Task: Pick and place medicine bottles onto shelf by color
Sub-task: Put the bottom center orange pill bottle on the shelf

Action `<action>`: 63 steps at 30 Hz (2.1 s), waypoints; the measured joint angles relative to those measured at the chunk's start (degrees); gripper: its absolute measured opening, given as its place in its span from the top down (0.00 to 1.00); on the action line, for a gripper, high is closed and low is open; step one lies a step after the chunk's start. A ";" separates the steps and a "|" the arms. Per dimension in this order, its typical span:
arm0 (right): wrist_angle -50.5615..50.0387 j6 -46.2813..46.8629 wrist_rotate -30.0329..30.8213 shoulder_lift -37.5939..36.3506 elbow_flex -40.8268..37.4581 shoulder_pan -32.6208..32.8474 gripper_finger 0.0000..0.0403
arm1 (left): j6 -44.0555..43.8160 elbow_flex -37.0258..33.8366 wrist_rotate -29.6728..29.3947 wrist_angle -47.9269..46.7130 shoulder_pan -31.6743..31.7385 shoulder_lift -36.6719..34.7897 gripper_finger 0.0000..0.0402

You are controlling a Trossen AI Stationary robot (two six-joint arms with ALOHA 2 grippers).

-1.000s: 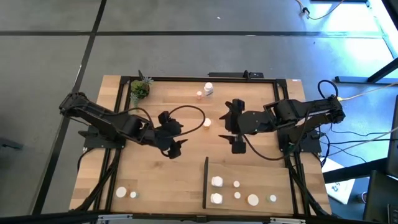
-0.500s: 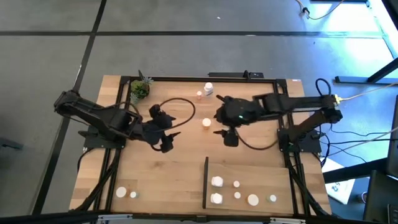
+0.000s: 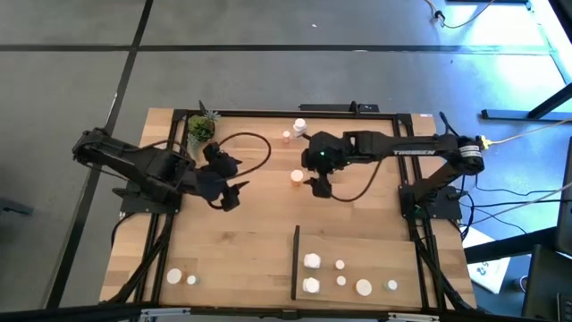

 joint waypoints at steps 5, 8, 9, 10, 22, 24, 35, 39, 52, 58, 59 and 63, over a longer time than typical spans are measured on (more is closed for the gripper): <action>2.03 -3.83 -0.13 2.86 -0.13 -1.06 0.24 | 0.23 -0.02 0.24 -1.18 1.95 -0.48 0.29; 2.07 -4.84 -0.03 4.09 -0.15 -1.80 0.24 | 2.44 -0.04 0.47 -1.29 2.85 -0.47 0.29; 2.25 -4.92 -0.03 4.33 -0.15 -2.02 0.24 | 3.07 -0.04 1.16 -1.29 3.03 -0.49 0.29; 2.27 -4.94 -0.01 4.55 -0.15 -2.18 0.24 | 3.28 -0.04 2.45 -1.29 3.28 -0.49 0.29; 2.37 -5.84 -0.03 4.84 -0.15 -2.44 0.24 | 3.21 -0.04 10.45 -1.63 6.45 -0.45 0.29; 2.39 -5.84 -0.03 4.84 -0.15 -2.44 0.24 | 3.20 -0.04 10.46 -1.90 6.47 -0.33 0.29; 2.39 -5.68 -0.03 4.82 -0.15 -2.44 0.24 | 3.12 -0.04 10.70 -1.86 6.25 -0.21 0.29; 2.41 -5.66 -0.01 4.82 -0.15 -2.44 0.24 | 3.14 -0.04 10.70 -1.86 6.25 -0.21 0.29; 4.21 -5.70 -0.59 4.80 -0.15 -2.45 0.24 | 3.13 -0.04 10.70 -1.82 6.25 -0.21 0.29; 4.16 -5.64 -3.09 5.21 -0.12 -3.40 0.24 | 3.12 -0.04 10.70 -1.79 6.25 -0.21 0.29; 4.10 -5.64 -3.33 5.55 -0.19 -3.46 0.24 | 3.12 -0.04 10.70 -1.79 6.25 -0.21 0.29; 4.50 -5.77 -5.57 7.34 -0.48 -3.47 0.20 | 3.12 -0.04 10.66 -1.59 6.25 -0.23 0.29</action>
